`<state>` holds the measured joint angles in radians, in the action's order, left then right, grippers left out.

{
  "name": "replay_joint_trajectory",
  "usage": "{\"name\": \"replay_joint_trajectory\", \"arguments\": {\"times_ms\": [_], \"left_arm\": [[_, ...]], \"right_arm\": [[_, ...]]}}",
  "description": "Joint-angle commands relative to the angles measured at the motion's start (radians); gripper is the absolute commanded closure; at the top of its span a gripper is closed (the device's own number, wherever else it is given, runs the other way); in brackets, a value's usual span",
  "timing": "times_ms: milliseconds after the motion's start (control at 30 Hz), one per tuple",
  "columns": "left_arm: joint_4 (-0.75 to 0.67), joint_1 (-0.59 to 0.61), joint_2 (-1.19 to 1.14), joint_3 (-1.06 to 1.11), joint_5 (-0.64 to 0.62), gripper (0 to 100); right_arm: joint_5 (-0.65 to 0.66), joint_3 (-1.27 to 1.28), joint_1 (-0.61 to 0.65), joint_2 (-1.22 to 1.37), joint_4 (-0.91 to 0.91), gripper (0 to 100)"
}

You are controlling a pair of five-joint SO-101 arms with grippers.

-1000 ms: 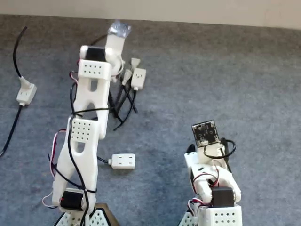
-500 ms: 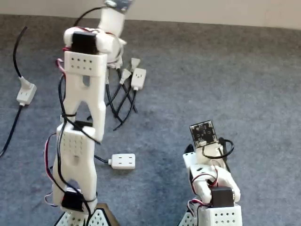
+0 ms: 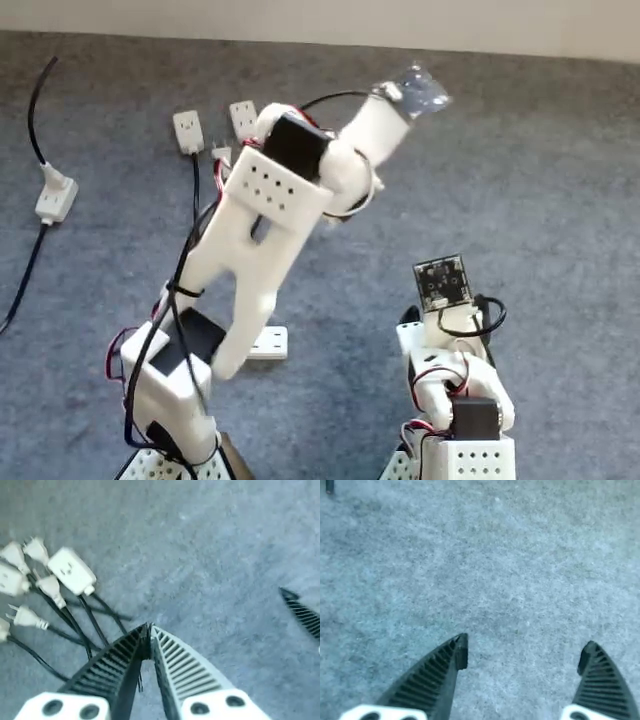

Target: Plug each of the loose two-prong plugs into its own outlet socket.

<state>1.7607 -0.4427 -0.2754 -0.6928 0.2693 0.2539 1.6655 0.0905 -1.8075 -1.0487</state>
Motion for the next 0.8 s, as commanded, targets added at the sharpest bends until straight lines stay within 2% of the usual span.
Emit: {"name": "replay_joint_trajectory", "arguments": {"times_ms": [0, 100, 200, 367, 767], "left_arm": [[-0.017, 0.159, -0.03, 0.008, 0.005, 87], [-0.098, 0.306, -0.11, 0.008, 0.005, 81], [-0.152, 0.375, -0.197, 0.008, 0.006, 83], [-0.21, 0.372, -0.312, 0.007, 0.066, 84], [-0.439, 0.392, -0.49, 0.007, 0.071, 84]], "right_arm": [[0.008, 0.105, -0.013, -0.025, 0.004, 66.6], [0.008, 0.107, -0.013, -0.025, 0.004, 66.6], [0.008, 0.108, -0.013, -0.025, 0.005, 66.6], [0.008, 0.11, -0.012, -0.025, 0.005, 66.6], [0.008, 0.114, 0.03, -0.025, 0.005, 66.6]]}}
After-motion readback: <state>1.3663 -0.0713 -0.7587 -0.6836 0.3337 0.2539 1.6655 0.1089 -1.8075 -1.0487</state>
